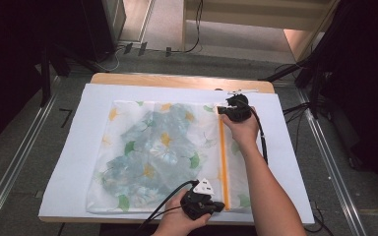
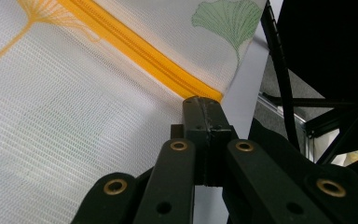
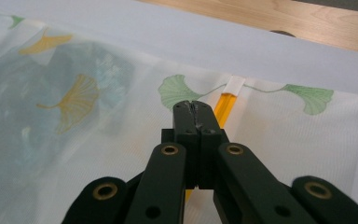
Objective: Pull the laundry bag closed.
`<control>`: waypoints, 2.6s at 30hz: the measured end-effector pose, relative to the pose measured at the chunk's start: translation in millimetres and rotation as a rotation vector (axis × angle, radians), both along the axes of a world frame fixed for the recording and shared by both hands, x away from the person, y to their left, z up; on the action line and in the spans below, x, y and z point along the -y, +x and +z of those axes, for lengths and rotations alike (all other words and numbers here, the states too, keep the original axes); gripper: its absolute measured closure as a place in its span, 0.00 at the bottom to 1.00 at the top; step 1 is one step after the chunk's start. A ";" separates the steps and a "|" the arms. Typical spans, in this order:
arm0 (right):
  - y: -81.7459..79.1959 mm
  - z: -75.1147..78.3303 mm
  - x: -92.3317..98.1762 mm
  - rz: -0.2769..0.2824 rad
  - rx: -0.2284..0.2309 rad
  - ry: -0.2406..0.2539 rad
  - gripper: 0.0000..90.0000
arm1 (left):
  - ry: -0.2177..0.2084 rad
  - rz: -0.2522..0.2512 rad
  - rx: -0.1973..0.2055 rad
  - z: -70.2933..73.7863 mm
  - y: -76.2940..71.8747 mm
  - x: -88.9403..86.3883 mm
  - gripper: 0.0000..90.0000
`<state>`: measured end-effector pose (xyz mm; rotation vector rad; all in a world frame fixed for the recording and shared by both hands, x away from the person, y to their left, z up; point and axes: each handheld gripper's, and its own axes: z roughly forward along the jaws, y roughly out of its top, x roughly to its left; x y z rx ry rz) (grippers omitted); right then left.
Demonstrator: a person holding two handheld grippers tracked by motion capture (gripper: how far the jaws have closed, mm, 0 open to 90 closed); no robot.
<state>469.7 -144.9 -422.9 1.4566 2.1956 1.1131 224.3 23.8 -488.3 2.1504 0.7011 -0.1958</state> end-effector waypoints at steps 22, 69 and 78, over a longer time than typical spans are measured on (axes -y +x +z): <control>50.2 1.7 -9.3 -0.077 -0.024 -0.005 1.00 | -0.001 0.000 -0.002 -0.1 -0.5 -0.1 1.00; -98.0 -23.6 34.1 0.064 0.076 0.126 0.19 | -0.116 0.048 0.103 19.8 15.7 -59.5 0.04; -129.8 -29.3 44.7 0.081 0.082 0.120 0.15 | -0.105 0.158 0.120 26.6 35.8 -103.1 0.04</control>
